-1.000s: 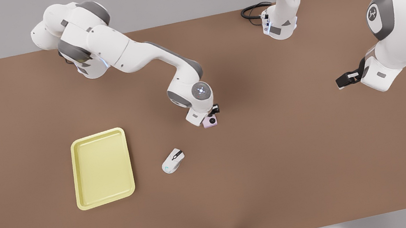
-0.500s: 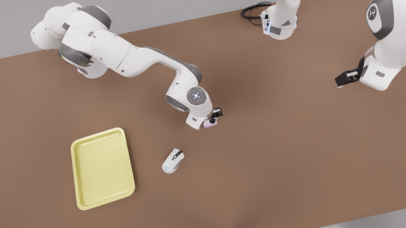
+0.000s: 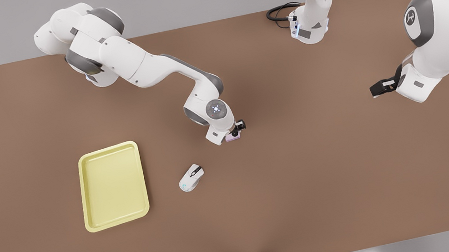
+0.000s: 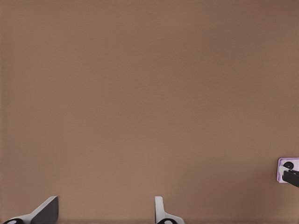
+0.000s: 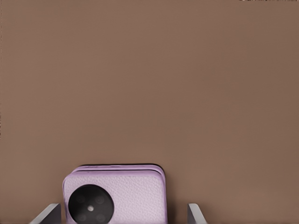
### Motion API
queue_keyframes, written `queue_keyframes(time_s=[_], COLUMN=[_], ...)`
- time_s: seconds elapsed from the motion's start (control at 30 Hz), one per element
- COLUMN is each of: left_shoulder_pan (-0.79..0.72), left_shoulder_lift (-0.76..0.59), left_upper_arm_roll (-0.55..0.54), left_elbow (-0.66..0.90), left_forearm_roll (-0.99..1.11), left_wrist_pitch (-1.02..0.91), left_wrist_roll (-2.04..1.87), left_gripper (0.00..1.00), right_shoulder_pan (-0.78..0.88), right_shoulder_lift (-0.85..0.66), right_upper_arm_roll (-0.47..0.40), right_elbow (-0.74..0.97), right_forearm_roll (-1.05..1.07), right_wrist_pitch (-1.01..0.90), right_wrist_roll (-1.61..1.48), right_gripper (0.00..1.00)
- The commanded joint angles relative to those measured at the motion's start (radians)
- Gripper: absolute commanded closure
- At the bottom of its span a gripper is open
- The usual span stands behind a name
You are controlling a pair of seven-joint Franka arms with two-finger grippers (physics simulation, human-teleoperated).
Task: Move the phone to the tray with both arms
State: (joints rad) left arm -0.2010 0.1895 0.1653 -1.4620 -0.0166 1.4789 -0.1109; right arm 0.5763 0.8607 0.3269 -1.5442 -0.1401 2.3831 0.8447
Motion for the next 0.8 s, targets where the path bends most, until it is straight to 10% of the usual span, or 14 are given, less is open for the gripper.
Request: queue_keyframes(time_s=[0.0,0.77], left_shoulder_pan=[0.000,0.000], left_shoulder_lift=[-0.002,-0.005], left_upper_arm_roll=[0.000,0.000], left_elbow=[0.002,0.002], left_forearm_roll=[0.001,0.001], left_wrist_pitch=[-0.002,-0.002], left_wrist_roll=[0.004,0.002], left_gripper=[0.00,0.00], right_shoulder_pan=[0.002,0.040], right_shoulder_lift=[0.000,0.046], right_upper_arm_roll=[0.000,-0.005], right_elbow=[0.001,0.087], right_forearm_roll=[-0.003,-0.133], right_wrist_pitch=[0.001,-0.113], right_wrist_roll=[-0.061,-0.090], right_gripper=[0.00,0.06])
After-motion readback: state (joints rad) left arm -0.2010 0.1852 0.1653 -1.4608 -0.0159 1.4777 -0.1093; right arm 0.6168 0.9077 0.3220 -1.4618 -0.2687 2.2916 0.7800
